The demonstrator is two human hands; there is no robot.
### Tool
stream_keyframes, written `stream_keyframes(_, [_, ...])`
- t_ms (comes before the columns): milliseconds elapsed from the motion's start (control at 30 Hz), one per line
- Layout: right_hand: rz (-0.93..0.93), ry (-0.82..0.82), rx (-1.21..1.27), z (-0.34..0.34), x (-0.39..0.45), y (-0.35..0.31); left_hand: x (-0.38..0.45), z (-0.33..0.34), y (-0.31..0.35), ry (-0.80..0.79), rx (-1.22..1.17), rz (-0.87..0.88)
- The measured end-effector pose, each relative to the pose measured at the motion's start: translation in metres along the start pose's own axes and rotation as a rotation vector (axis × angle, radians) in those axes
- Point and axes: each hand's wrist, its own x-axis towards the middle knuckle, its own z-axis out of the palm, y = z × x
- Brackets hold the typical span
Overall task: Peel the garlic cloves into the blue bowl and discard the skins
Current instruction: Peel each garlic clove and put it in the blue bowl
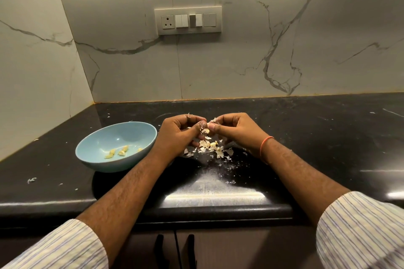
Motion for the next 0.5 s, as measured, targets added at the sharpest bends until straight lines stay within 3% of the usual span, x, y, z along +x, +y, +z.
stream_keyframes(333, [-0.027, -0.041, -0.286, 0.0021, -0.001, 0.0014, 0.002, 0.0052, -0.0033, -0.059, 0.061, -0.02])
stream_keyframes(500, [-0.064, -0.005, -0.284, 0.001, -0.0007, 0.0027, 0.0011, 0.0068, -0.0019, -0.085, 0.075, -0.033])
